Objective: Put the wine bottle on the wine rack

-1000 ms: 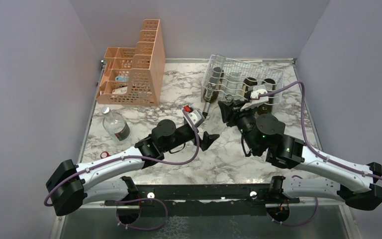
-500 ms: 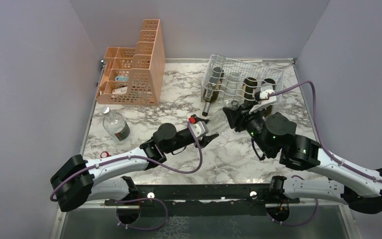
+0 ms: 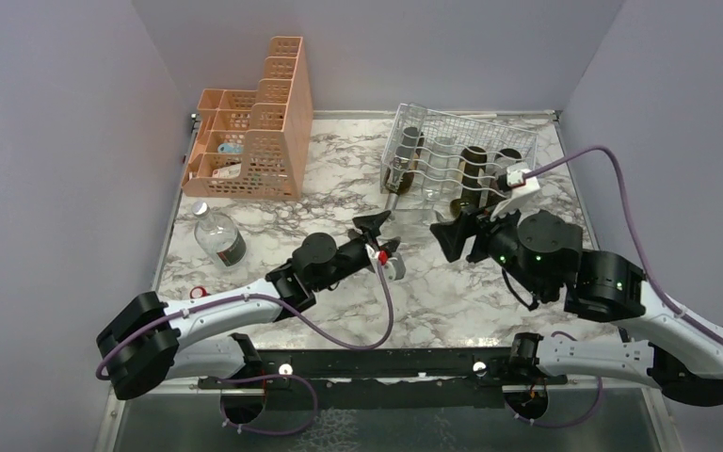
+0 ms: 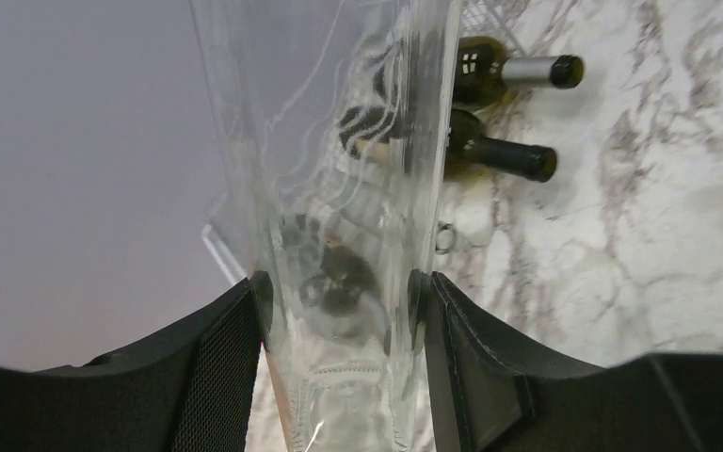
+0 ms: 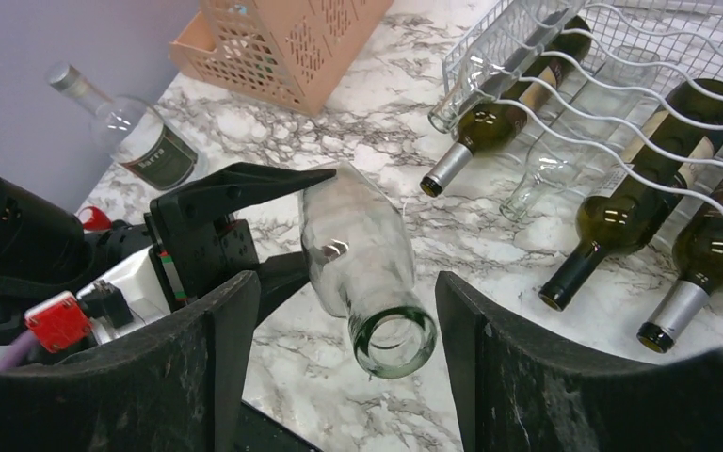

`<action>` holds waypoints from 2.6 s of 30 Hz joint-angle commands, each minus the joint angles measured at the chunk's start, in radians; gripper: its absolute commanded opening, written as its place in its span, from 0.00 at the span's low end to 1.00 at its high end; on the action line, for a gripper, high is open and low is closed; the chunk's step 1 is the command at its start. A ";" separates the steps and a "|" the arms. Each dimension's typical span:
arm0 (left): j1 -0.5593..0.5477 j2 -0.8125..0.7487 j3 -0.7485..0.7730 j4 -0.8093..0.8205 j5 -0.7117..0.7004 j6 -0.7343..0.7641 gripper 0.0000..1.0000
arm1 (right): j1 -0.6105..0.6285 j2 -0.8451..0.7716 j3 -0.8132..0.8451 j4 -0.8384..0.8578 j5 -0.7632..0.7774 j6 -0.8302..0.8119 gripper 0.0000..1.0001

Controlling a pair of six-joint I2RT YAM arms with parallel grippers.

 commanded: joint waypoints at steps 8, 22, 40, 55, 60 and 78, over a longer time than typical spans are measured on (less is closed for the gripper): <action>0.003 -0.113 -0.047 0.079 0.027 0.586 0.00 | 0.006 -0.026 0.096 -0.145 -0.091 -0.013 0.72; 0.001 -0.104 -0.047 0.010 0.206 0.721 0.00 | 0.006 0.135 0.000 -0.176 -0.191 0.001 0.76; 0.001 -0.140 -0.062 -0.022 0.219 0.736 0.00 | 0.006 0.181 -0.080 -0.109 -0.267 0.050 0.52; 0.001 -0.180 -0.087 -0.024 0.183 0.667 0.99 | 0.006 0.169 -0.077 0.053 0.061 0.006 0.01; 0.001 -0.221 -0.081 -0.024 0.131 0.581 0.99 | 0.000 0.226 -0.028 0.183 0.165 -0.077 0.01; 0.004 -0.218 0.216 -0.238 -0.589 -0.570 0.99 | -0.512 0.406 0.078 0.324 -0.127 -0.046 0.01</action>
